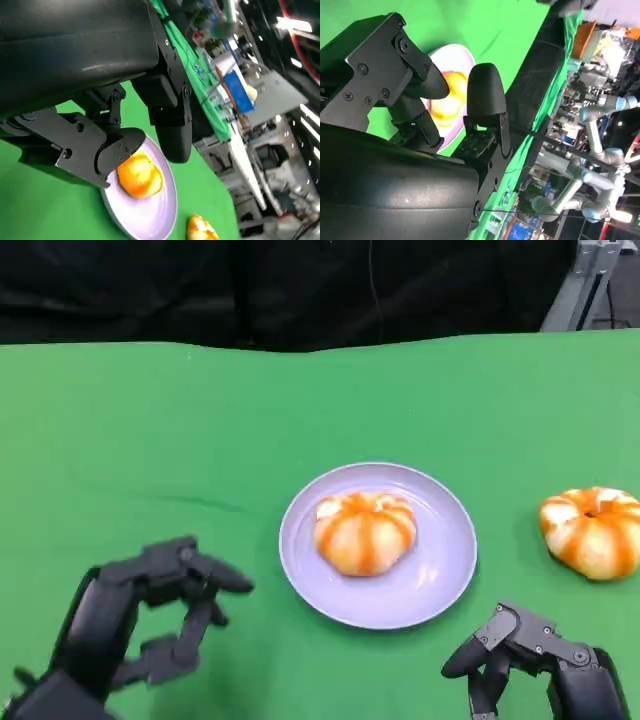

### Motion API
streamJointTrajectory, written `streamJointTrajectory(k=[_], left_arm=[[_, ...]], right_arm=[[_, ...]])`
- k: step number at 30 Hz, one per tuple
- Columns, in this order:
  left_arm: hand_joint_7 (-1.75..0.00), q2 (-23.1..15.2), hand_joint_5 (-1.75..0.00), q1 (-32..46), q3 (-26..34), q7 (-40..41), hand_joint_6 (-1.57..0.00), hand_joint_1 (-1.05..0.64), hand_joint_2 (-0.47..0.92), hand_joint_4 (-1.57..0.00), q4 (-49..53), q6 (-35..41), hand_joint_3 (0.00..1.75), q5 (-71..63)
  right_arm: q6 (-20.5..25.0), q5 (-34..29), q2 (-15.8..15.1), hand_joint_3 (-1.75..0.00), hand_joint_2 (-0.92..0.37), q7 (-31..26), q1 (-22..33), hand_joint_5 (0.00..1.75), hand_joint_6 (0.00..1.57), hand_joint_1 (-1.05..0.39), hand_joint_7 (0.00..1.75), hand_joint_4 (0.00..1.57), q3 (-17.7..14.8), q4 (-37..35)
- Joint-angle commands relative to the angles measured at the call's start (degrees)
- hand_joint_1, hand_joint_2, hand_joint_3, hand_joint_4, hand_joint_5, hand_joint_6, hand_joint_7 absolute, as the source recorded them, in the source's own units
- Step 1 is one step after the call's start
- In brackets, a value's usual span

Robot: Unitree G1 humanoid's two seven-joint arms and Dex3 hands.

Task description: Grasp the bread from the table and place it into the plate.

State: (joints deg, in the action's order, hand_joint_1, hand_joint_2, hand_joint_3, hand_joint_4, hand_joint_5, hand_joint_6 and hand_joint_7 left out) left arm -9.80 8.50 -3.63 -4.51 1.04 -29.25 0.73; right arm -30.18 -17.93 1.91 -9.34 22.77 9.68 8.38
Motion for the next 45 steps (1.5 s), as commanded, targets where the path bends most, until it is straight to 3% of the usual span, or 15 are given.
streamJointTrajectory(k=[1, 7, 9, 13, 45], left_arm=[[-1.33, 0.7, -1.56, 3.3, 0.8, -1.4, -0.83, 0.04, 0.38, -0.85, -2.4, 0.8, 1.37, 1.8], [-1.36, 1.7, -1.57, 4.1, 1.0, -2.4, -0.82, 0.04, 0.38, -0.85, -1.5, 0.1, 1.38, 1.8], [-1.48, 2.4, -1.69, 4.8, 0.7, -2.9, -0.81, 0.0, 0.36, -0.84, 0.4, -1.5, 1.4, 1.9], [-1.54, 3.1, -1.71, 4.6, 0.8, -3.5, -0.81, -0.01, 0.33, -0.85, 2.2, -3.3, 1.44, 1.5], [-1.56, 4.1, -1.72, 2.9, 1.3, -5.4, -0.81, 0.0, 0.32, -0.85, 5.3, -6.9, 1.44, 1.9]], right_arm=[[-1.3, 1.1, -1.1, -1.45, -0.27, 0.1, 0.2, 1.74, 0.83, 0.09, 1.36, 0.92, -0.6, -0.1], [-1.4, 1.4, -1.3, -1.45, -0.27, 0.2, 0.2, 1.74, 0.84, 0.09, 1.36, 0.92, -0.9, -0.2], [-1.4, 1.8, -1.6, -1.45, -0.27, 0.4, 0.1, 1.74, 0.84, 0.09, 1.36, 0.92, -1.3, -0.3], [-1.3, 2.1, -1.7, -1.45, -0.27, 0.6, -0.1, 1.73, 0.84, 0.08, 1.36, 0.92, -1.4, -0.5], [-1.8, 2.5, -1.7, -1.44, -0.27, 0.6, -1.5, 1.73, 0.84, 0.07, 1.35, 0.92, -1.7, -1.8]])
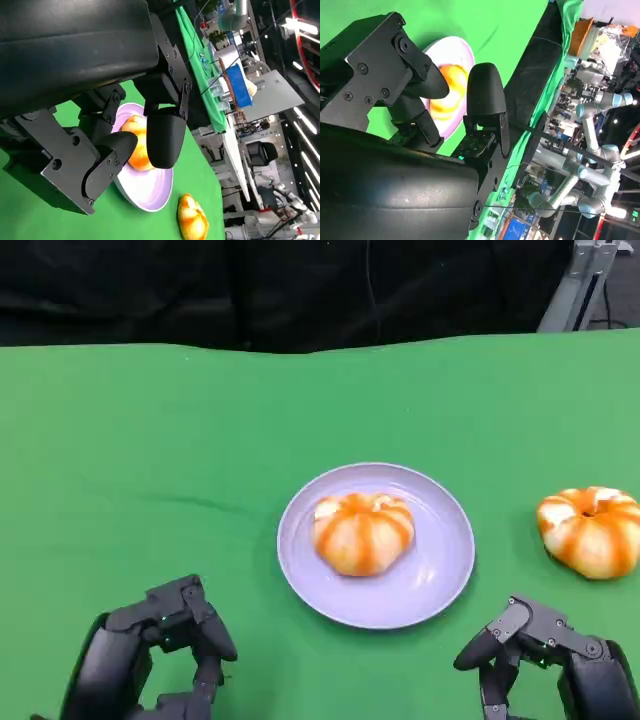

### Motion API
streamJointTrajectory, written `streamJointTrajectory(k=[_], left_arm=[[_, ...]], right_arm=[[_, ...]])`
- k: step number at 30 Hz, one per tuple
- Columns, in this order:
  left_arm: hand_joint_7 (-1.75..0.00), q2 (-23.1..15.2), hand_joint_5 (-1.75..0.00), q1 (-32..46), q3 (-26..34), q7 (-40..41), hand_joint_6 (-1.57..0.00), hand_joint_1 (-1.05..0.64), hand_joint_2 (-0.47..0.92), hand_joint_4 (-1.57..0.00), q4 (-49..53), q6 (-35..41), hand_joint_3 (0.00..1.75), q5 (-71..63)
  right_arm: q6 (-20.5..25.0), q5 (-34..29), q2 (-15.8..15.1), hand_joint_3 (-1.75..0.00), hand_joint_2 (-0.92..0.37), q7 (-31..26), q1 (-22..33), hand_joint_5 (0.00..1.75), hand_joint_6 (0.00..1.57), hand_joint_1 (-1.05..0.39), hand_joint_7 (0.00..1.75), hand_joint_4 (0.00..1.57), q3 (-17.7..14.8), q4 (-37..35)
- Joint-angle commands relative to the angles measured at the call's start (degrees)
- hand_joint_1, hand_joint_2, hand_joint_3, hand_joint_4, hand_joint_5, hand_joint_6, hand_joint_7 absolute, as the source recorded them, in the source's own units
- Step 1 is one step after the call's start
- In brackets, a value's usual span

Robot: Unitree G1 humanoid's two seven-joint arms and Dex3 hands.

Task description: Grasp the bread from the table and place it into the plate.

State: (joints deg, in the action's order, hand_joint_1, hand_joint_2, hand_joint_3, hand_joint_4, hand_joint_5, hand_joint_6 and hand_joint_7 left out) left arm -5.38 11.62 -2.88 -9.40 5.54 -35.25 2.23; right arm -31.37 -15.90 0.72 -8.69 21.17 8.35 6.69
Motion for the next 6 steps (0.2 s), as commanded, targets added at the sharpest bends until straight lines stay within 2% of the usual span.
streamJointTrajectory(k=[1, 6], left_arm=[[-1.56, -0.3, -1.72, -0.4, 0.6, -0.6, -0.81, 0.0, 0.32, -0.85, 1.2, -1.1, 1.43, 0.5], [-1.56, -0.2, -1.72, -0.9, 0.7, -0.6, -0.81, 0.0, 0.32, -0.85, 2.1, -1.8, 1.44, 0.3]], right_arm=[[-0.6, 0.5, -0.5, -1.44, -0.27, 0.0, 0.1, 1.73, 0.84, 0.07, 1.36, 0.93, -0.3, -0.2], [-0.9, 0.2, -0.6, -1.45, -0.27, -0.1, -0.1, 1.73, 0.84, 0.08, 1.36, 0.92, -0.5, -0.6]])
